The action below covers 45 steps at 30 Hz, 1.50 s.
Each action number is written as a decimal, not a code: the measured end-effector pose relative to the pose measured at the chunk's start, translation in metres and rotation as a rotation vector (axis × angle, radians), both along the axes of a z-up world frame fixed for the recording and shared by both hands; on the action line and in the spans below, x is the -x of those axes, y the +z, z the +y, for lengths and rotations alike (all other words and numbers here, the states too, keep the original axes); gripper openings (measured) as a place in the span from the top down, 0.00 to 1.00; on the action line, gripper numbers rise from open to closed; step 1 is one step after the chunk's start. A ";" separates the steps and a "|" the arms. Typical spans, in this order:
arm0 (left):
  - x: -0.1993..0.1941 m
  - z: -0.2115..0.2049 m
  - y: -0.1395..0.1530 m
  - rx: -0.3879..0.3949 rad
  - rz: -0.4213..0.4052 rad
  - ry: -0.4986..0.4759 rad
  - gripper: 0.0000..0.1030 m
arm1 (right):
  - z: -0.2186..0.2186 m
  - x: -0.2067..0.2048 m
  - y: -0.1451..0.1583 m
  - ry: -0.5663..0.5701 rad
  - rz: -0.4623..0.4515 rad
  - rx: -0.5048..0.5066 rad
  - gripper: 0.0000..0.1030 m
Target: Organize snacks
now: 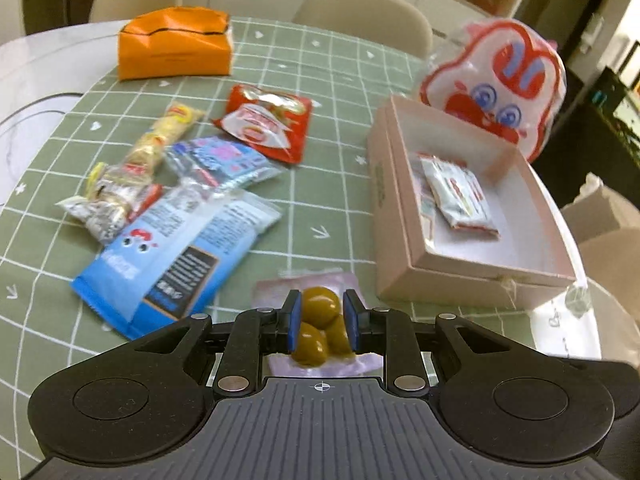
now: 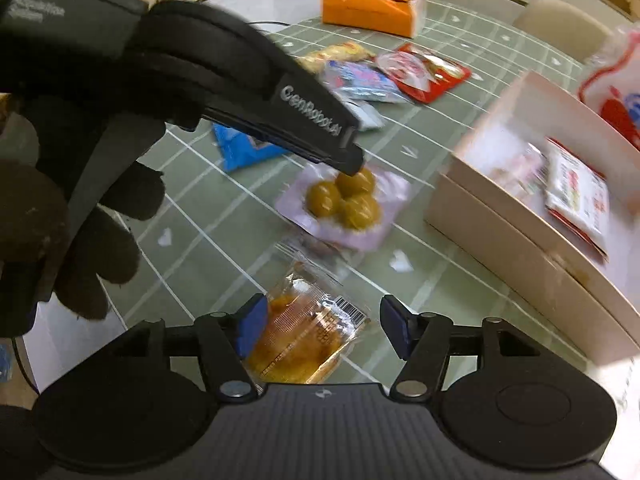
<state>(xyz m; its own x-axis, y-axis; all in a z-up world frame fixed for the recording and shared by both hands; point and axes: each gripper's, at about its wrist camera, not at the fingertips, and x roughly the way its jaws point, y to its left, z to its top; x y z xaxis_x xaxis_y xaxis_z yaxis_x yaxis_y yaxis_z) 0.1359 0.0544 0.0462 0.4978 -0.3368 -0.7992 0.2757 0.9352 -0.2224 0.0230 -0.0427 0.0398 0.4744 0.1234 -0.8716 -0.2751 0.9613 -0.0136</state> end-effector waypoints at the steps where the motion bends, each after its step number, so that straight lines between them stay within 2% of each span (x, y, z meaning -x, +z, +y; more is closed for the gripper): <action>1: 0.001 -0.004 -0.002 -0.009 0.001 -0.008 0.75 | -0.006 0.003 0.001 -0.017 -0.007 0.008 0.40; 7: 0.011 -0.009 -0.011 -0.140 -0.045 -0.021 0.68 | -0.051 0.012 0.003 -0.148 -0.071 0.050 0.40; 9: 0.012 0.001 -0.012 -0.144 -0.045 -0.001 0.58 | -0.058 0.014 0.003 -0.185 -0.097 0.062 0.40; 10: 0.011 0.007 -0.012 -0.153 -0.042 0.017 0.56 | -0.061 0.015 0.003 -0.197 -0.107 0.065 0.40; 11: 0.010 0.012 -0.012 -0.161 -0.039 0.034 0.56 | -0.063 0.016 0.001 -0.210 -0.116 0.064 0.40; 12: 0.008 0.018 -0.011 -0.170 -0.031 0.058 0.60 | -0.066 0.017 0.001 -0.223 -0.120 0.051 0.40; 14: 0.007 0.027 -0.008 -0.143 -0.023 0.086 0.60 | -0.071 0.021 0.000 -0.247 -0.125 0.025 0.40; 16: 0.008 0.032 -0.002 -0.068 -0.025 0.094 0.60 | -0.073 0.023 -0.002 -0.265 -0.129 0.004 0.40; 18: 0.014 0.027 0.007 -0.015 -0.048 0.061 0.60 | -0.075 0.026 -0.002 -0.280 -0.133 -0.011 0.40; 22: 0.026 -0.007 0.006 0.021 -0.039 -0.103 0.60 | -0.081 0.037 -0.002 -0.322 -0.148 -0.048 0.40; 24: 0.030 -0.026 -0.004 -0.036 -0.020 -0.159 0.58 | -0.085 0.044 -0.004 -0.348 -0.149 -0.070 0.40; 26: 0.028 -0.032 -0.016 -0.115 -0.009 -0.152 0.61 | -0.088 0.050 -0.006 -0.371 -0.147 -0.091 0.40; 27: 0.027 -0.029 -0.019 -0.119 -0.010 -0.134 0.69 | -0.089 0.054 -0.007 -0.374 -0.148 -0.097 0.40; 31: 0.015 -0.016 -0.021 -0.110 -0.004 -0.055 0.73 | -0.089 0.062 -0.008 -0.390 -0.155 -0.109 0.40; 36: 0.008 -0.027 -0.024 -0.097 0.016 -0.072 0.57 | -0.088 0.072 -0.005 -0.420 -0.164 -0.140 0.40; 40: 0.004 -0.039 -0.027 -0.138 0.003 -0.079 0.56 | -0.072 0.087 0.003 -0.341 -0.188 -0.140 0.39; 41: 0.003 -0.041 -0.029 -0.142 0.012 -0.077 0.52 | -0.067 0.090 0.002 -0.312 -0.184 -0.141 0.38; 43: 0.001 -0.044 -0.030 -0.149 0.006 -0.077 0.51 | -0.058 0.092 -0.002 -0.288 -0.183 -0.107 0.38; 45: 0.002 -0.048 -0.031 -0.165 -0.003 -0.080 0.51 | -0.049 0.096 -0.007 -0.274 -0.210 -0.031 0.38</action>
<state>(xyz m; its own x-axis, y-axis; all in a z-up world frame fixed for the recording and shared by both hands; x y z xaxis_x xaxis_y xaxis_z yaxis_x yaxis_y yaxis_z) 0.1340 0.0067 0.0153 0.4772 -0.2395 -0.8455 0.3509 0.9341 -0.0666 -0.0726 -0.0912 0.0324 0.6625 -0.0087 -0.7490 -0.0013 0.9999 -0.0127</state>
